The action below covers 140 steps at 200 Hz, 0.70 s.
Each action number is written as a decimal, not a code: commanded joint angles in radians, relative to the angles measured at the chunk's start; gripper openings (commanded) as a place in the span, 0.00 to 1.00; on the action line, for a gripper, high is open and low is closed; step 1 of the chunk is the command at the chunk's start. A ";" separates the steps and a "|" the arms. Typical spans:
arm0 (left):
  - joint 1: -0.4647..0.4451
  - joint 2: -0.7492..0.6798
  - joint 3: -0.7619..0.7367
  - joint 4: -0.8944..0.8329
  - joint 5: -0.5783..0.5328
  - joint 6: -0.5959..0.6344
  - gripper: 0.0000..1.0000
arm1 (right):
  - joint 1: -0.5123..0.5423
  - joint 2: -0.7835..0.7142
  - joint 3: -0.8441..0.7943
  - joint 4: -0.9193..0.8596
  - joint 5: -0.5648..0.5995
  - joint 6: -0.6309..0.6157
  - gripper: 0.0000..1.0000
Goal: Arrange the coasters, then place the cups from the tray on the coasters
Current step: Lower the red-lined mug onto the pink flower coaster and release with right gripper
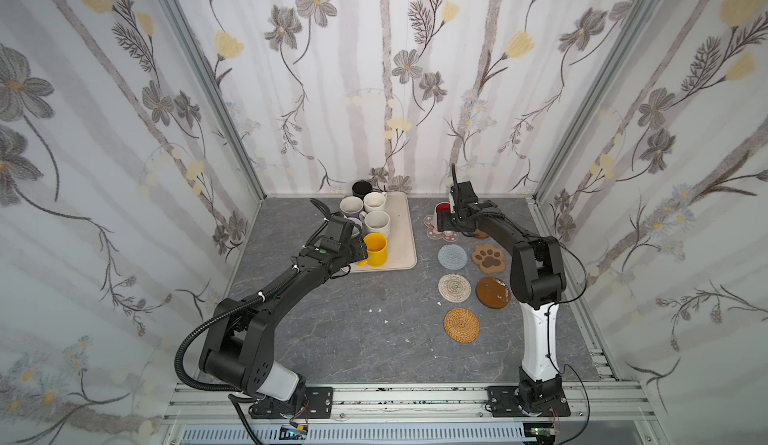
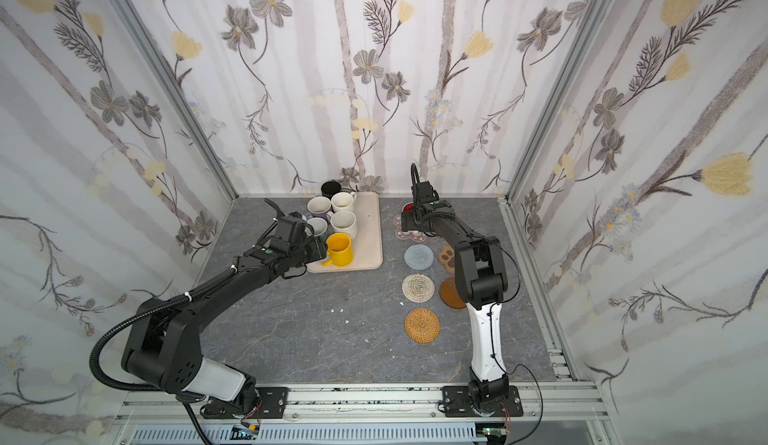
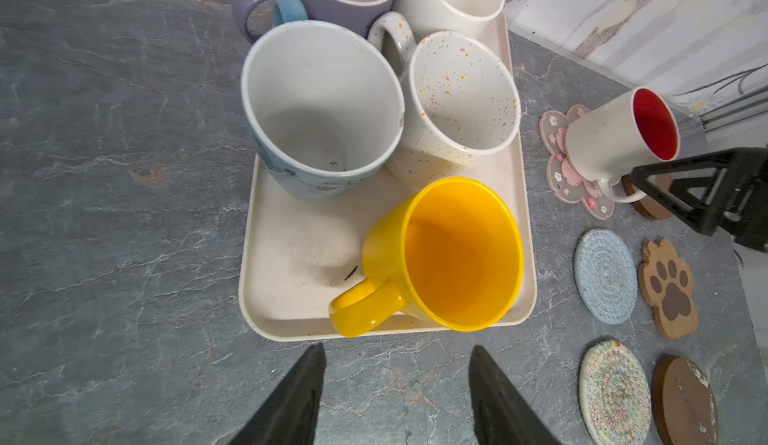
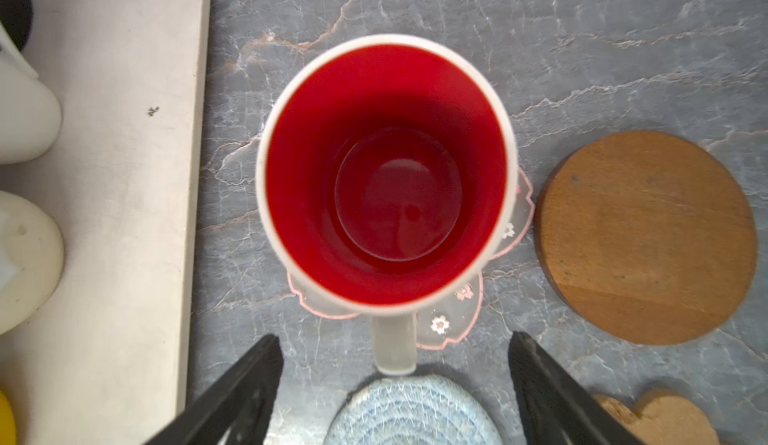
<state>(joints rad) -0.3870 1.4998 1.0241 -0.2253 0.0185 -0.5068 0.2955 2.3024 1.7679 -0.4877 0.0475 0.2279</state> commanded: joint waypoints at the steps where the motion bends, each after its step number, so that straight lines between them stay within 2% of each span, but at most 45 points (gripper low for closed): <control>1: 0.017 -0.002 -0.011 -0.016 -0.003 -0.014 0.45 | 0.005 -0.077 -0.066 0.108 -0.029 0.022 0.90; 14: 0.026 0.006 -0.015 -0.018 -0.005 -0.018 0.39 | 0.008 -0.131 -0.126 0.147 -0.036 0.028 0.93; 42: 0.044 0.039 -0.014 -0.019 -0.009 -0.033 0.32 | 0.018 -0.271 -0.281 0.272 -0.056 0.046 0.99; 78: 0.047 0.107 0.017 -0.017 -0.018 -0.061 0.26 | 0.050 -0.414 -0.418 0.367 -0.070 0.068 1.00; 140: 0.044 0.174 0.057 -0.014 -0.019 -0.082 0.20 | 0.114 -0.571 -0.559 0.411 -0.061 0.070 1.00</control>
<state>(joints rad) -0.3405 1.6627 1.0695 -0.2428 0.0074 -0.5667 0.3946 1.7756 1.2442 -0.1413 -0.0132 0.2878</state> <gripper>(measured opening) 0.209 0.995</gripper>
